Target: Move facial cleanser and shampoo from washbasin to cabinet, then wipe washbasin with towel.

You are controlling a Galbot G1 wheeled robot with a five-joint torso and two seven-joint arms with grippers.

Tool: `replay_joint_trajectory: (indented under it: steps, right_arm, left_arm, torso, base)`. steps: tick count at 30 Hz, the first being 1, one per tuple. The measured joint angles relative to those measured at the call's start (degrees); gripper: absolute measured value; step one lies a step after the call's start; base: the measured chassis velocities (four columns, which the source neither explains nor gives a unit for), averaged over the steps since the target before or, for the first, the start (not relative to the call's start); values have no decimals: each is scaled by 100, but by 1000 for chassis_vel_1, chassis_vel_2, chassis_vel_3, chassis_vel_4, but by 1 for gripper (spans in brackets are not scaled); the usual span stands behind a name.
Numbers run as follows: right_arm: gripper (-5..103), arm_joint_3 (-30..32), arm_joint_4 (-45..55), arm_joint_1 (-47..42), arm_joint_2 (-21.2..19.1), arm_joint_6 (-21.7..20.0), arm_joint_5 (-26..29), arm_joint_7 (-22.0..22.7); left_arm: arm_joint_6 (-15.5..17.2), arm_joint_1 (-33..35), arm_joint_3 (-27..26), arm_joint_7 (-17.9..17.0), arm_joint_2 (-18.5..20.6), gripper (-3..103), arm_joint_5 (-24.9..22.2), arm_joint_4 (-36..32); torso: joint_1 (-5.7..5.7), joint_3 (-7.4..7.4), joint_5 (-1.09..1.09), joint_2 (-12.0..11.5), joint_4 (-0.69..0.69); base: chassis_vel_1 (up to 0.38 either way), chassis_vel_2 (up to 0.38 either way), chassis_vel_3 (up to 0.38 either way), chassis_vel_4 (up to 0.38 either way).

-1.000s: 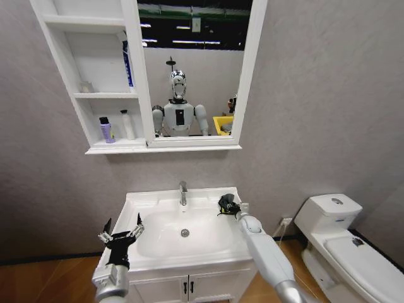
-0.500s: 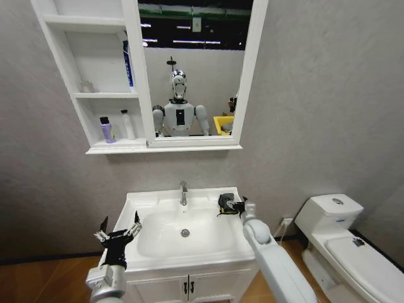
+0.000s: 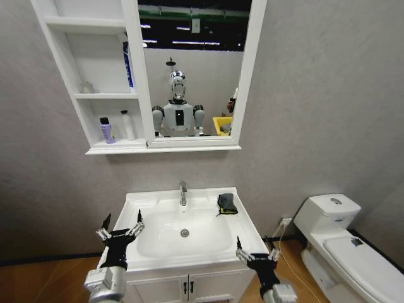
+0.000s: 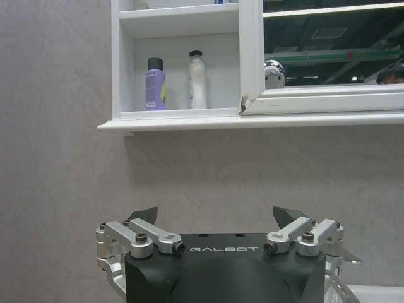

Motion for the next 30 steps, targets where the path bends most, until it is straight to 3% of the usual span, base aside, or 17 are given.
replay_joint_trajectory:
  steps: [13, 27, 30]
  right_arm:
    - [100, -161, -45, 360, 1, -151, -316, -153]
    - [100, -191, 14, 378, -98, -130, -196, -136]
    - [100, -198, -101, 383, -158, -145, -92, -136]
  left_arm:
    - [1, 99, -97, 9, 127, 100, -86, -185]
    - [18, 197, -179, 2, 108, 100, -114, -309]
    - [-35, 281, -199, 2, -42, 100, -88, -318]
  torso:
    - [2, 2, 2, -2, -1]
    - [-1, 0, 0, -1, -2]
    - [-2, 0, 2, 0, -2]
  base:
    - [142, -144, -135, 148]
    - [301, -306, -295, 292]
    - [366, -378, -344, 355]
